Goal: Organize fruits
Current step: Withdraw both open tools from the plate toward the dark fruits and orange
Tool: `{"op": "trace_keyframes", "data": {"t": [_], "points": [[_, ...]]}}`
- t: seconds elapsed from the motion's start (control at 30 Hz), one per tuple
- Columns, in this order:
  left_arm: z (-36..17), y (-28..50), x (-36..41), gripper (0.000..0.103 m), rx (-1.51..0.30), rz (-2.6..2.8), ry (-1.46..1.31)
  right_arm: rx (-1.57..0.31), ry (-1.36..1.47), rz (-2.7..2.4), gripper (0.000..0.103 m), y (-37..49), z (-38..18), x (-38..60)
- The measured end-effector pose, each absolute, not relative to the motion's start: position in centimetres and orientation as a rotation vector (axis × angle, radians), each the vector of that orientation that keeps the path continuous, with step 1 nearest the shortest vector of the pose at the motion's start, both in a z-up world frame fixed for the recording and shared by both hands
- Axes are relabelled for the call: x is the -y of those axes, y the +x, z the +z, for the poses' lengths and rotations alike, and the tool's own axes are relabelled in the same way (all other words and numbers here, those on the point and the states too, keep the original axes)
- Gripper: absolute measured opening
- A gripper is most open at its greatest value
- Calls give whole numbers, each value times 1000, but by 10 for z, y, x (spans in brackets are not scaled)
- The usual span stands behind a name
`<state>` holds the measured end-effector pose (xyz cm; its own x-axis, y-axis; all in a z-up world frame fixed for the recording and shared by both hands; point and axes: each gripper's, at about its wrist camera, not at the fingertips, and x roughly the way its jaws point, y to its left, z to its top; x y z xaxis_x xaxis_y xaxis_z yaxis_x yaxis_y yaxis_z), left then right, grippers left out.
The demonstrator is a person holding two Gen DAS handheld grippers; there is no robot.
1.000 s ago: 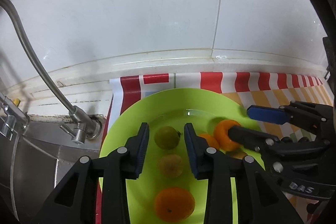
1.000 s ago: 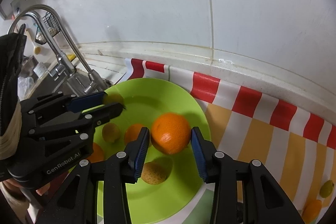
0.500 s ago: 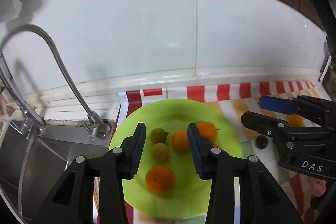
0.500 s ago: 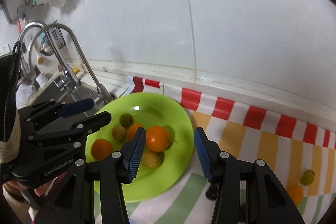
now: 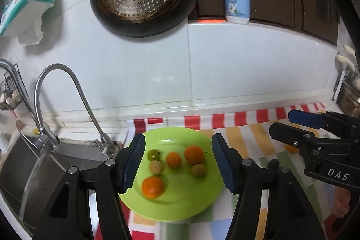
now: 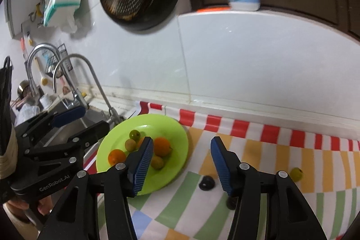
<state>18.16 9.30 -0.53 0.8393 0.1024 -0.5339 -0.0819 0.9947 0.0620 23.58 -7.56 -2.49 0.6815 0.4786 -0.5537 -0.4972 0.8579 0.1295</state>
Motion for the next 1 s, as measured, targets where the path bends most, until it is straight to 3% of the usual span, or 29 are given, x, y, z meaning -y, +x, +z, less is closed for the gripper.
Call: {"op": "trace_keyframes", "data": {"t": [0.37,1.0], "points": [[-7,162,-48,79,-558,27,26,-553,-2,420,62,203,-14,131],[-27,163,12,79,-539,-119,74,-544,-45,307,62,184,-30,193]]}}
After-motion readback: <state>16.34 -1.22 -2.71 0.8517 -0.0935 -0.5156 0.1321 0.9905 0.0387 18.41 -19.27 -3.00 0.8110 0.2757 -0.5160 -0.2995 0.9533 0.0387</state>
